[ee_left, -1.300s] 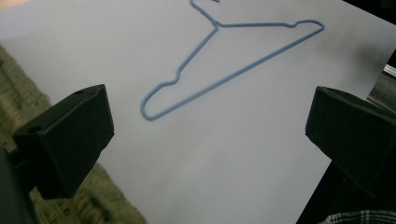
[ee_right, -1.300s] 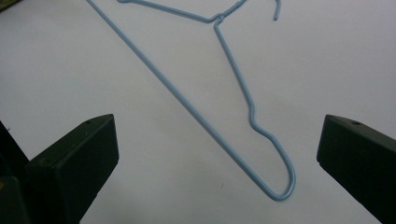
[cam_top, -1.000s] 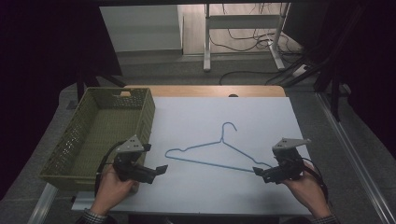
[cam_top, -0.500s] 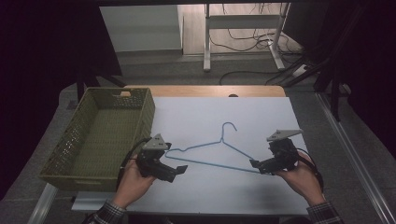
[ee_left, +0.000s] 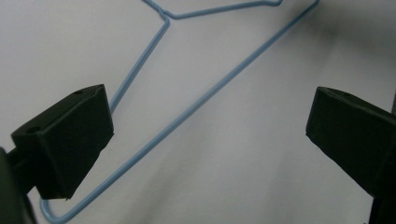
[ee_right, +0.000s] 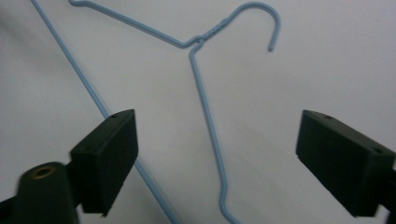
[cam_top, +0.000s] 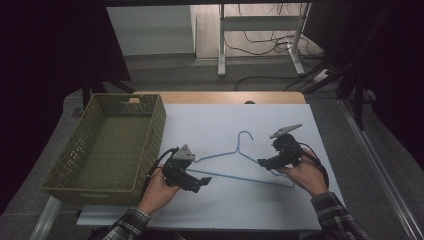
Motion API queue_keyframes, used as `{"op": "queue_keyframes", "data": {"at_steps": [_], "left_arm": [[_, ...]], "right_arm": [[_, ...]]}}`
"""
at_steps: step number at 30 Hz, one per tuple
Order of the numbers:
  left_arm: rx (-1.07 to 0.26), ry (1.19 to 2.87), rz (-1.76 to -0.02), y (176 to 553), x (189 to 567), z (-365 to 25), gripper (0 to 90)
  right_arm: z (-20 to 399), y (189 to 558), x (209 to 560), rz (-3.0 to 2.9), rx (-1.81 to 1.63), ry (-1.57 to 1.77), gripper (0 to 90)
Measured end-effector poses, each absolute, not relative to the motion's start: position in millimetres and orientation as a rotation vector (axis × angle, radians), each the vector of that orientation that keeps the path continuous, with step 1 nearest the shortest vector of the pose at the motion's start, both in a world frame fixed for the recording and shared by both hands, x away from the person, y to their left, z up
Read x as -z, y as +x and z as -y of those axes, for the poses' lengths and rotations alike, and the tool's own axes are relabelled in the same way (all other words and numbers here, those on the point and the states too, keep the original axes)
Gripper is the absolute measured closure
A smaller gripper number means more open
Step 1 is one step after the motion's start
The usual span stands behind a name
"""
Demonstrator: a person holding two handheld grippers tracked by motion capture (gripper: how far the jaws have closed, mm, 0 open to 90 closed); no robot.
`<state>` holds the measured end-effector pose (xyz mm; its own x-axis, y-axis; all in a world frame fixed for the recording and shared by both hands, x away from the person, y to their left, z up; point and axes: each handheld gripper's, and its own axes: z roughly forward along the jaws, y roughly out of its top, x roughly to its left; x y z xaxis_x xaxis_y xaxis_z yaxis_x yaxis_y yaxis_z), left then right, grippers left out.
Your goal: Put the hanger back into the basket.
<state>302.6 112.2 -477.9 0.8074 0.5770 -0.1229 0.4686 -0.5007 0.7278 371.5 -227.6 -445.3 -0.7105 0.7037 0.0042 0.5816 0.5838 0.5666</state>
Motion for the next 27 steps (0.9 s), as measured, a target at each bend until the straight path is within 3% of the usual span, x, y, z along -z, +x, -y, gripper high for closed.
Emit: {"op": "queue_keyframes", "data": {"at_steps": [2,10,11,12,16,27], "left_arm": [[-0.172,2.185,-0.77,303,479,-113,1.0],[-0.178,2.18,-0.795,306,486,-113,1.6],[-0.178,2.18,-0.795,306,486,-113,1.6],[-0.183,2.19,-0.796,307,488,-112,1.7],[-0.183,2.198,-0.804,309,490,-110,2.2],[-0.165,2.19,-0.815,314,492,-108,3.2]], "right_arm": [[225,374,447,-2.603,-0.807,1.06,18.4],[200,399,465,-2.698,-0.752,0.942,50.7],[200,399,465,-2.698,-0.752,0.942,50.7],[195,405,471,-2.721,-0.742,0.923,58.3],[189,412,482,-2.766,-0.718,0.905,70.4],[183,423,497,-2.803,-0.669,0.87,80.7]]}}
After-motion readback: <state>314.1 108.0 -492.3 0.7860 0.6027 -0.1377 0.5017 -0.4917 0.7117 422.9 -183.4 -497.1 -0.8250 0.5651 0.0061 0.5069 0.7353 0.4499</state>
